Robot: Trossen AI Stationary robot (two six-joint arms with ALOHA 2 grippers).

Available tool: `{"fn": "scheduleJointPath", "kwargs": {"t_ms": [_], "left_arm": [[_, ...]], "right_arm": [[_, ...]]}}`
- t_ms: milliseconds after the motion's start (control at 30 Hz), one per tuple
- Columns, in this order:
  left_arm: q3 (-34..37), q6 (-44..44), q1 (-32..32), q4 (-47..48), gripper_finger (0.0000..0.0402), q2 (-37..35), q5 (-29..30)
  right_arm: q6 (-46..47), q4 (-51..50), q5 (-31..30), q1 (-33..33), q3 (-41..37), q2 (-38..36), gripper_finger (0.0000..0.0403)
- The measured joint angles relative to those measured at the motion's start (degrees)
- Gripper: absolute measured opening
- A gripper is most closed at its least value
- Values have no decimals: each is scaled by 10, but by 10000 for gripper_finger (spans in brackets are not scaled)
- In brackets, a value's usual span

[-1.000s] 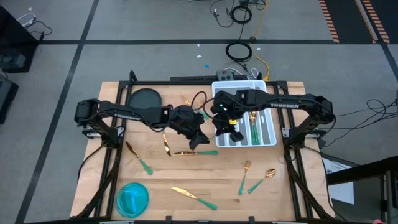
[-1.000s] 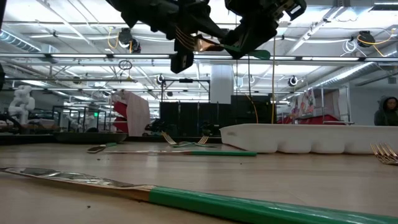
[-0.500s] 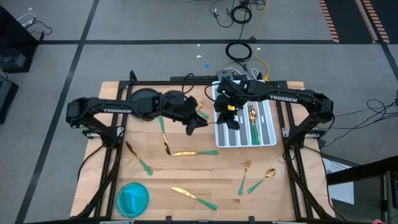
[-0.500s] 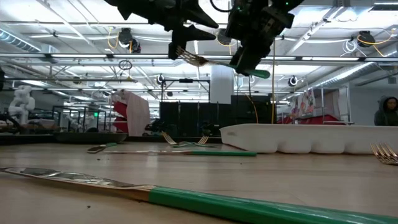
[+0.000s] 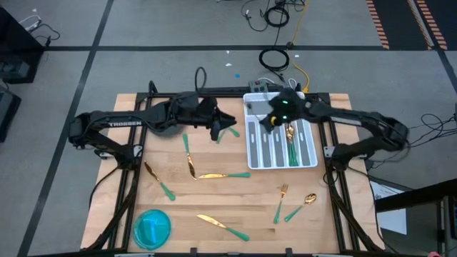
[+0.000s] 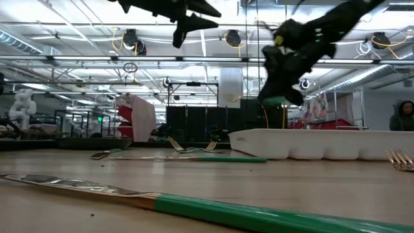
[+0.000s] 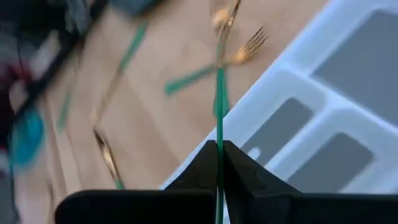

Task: Sort silverware
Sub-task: Put the green fork into the white silverware organizer

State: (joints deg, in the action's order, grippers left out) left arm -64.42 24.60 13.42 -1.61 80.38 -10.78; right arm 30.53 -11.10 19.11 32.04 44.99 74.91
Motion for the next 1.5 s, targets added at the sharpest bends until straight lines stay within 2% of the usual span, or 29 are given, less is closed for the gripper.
{"fn": "scheduleJointPath", "kwargs": {"t_ms": [233,333,400,467,833,1000,1167,1500], "left_arm": [[1,-12,6,-15,114,-16,23],[1,-12,6,-23,114,-17,45],[1,-12,6,-26,114,-17,52],[1,-13,9,-27,113,-17,53],[1,-12,12,-19,113,-16,53],[1,-14,12,-18,113,-16,53],[1,-14,12,-17,113,-16,53],[1,-14,12,15,113,-16,53]], "right_arm": [[256,103,-96,-12,-146,-163,0],[359,142,-150,-40,-198,-201,0],[395,143,-198,-55,-222,-221,0],[412,147,-220,-67,-241,-234,0],[472,102,-241,-99,-279,-246,0],[471,84,-249,-113,-279,-246,0],[476,26,-250,-129,-279,-244,0],[468,20,-249,-153,-279,-244,0]]}}
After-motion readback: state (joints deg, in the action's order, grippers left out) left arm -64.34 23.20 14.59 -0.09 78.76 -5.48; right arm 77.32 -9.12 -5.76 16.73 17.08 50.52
